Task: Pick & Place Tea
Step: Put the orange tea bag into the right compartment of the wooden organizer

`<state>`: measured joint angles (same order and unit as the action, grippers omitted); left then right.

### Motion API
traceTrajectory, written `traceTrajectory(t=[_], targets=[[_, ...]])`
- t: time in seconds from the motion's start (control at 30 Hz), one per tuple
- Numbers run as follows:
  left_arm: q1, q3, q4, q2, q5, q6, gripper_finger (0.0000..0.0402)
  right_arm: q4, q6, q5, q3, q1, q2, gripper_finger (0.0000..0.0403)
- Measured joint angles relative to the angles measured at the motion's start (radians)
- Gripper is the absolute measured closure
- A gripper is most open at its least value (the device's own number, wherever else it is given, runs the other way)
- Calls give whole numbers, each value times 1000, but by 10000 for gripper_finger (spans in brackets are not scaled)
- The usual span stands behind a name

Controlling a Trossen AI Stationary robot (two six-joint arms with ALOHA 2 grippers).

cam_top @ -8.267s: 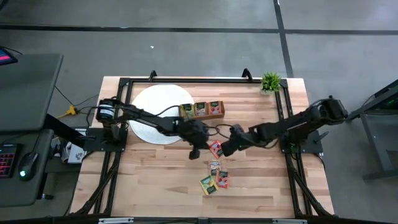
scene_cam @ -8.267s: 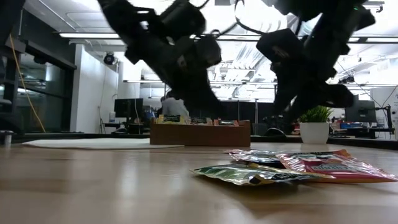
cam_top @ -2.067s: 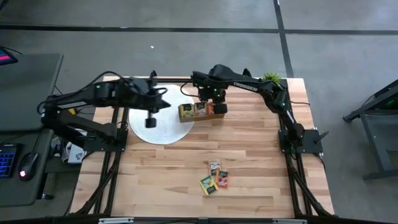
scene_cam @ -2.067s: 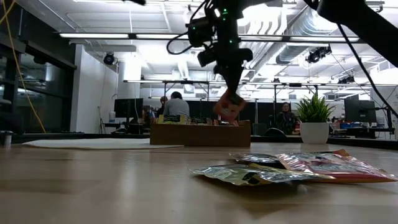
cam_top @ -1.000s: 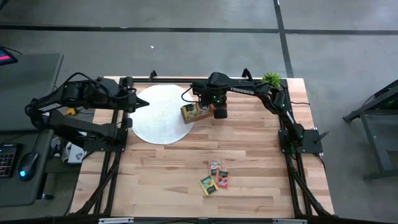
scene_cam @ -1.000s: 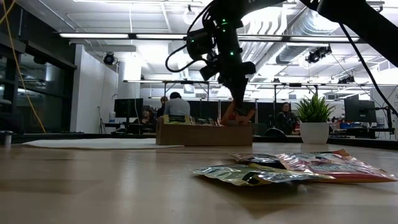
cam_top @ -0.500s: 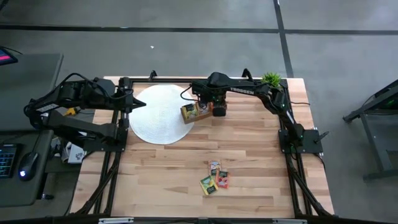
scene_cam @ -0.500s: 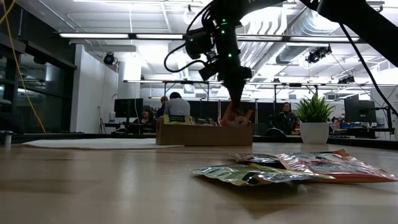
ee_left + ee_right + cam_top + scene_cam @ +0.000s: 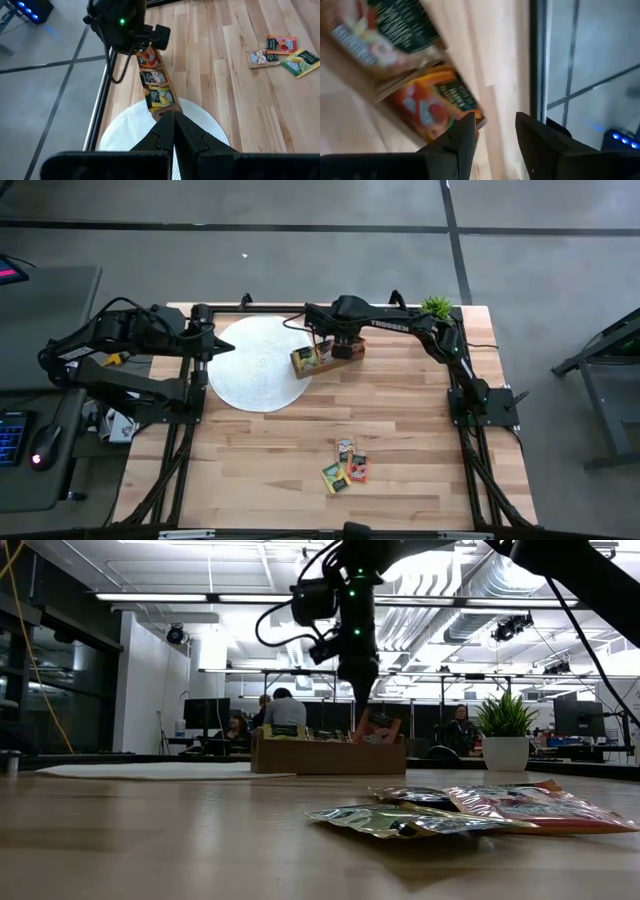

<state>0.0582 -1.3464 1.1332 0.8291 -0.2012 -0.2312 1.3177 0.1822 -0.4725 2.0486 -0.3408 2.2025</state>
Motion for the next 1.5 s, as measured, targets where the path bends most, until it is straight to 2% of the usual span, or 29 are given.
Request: traceTrajectory(t=[0.17, 0.37, 0.5, 0.6, 0.9, 1.03, 1.2, 1.4, 1.5], targets=[[0, 0, 0, -1, 0, 0, 401, -10, -93, 1, 56, -7, -2, 275], [0, 0, 0, -1, -2, 0, 401, -15, -291, 169, 140, -8, -2, 312], [0, 0, 0, -1, -4, 0, 401, -23, -407, 331, 156, -7, -2, 369], [0, 0, 0, -1, -4, -1, 401, -13, -448, 377, 156, 4, -2, 395], [0, 0, 0, -1, -3, 0, 401, -33, -571, 399, 37, 37, -2, 401], [0, 0, 1, -1, -3, -1, 401, -50, -656, 329, -25, 33, 0, 402], [0, 0, 8, -1, -3, -1, 401, -75, -720, 236, -36, 19, 0, 402], [0, 0, 18, -1, -3, -2, 401, -161, -787, 234, -35, 19, 4, 402], [0, 0, 23, -1, -3, -3, 401, -188, -824, 198, -35, 27, 15, 402]])
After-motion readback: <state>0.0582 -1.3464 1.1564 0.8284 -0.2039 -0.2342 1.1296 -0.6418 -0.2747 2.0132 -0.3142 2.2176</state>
